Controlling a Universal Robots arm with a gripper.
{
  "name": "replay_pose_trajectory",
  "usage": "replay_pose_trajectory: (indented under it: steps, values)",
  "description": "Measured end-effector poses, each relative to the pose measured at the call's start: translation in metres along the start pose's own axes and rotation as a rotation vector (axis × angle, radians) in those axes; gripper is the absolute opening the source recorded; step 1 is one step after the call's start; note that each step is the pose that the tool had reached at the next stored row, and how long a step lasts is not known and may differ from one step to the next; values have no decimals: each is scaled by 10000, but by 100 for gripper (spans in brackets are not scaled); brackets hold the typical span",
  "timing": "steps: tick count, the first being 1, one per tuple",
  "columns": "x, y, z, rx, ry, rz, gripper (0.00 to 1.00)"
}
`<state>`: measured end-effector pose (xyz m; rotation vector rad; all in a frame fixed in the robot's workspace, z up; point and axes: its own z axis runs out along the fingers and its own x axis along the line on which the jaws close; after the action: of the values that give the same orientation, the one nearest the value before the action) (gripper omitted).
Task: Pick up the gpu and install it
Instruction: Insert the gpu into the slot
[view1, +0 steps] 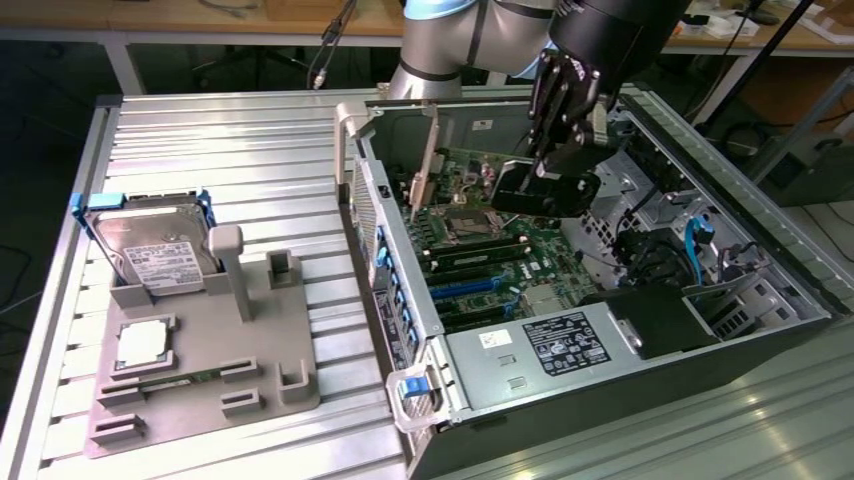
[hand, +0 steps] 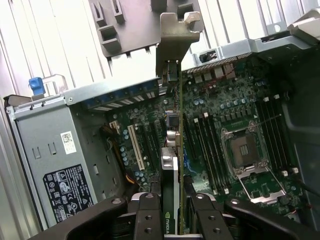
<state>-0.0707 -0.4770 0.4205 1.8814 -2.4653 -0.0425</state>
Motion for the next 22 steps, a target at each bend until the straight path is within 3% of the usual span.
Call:
replay_pose_trajectory:
  steps: [22]
  values:
    - [-8,-26,1,4,13,-296,27]
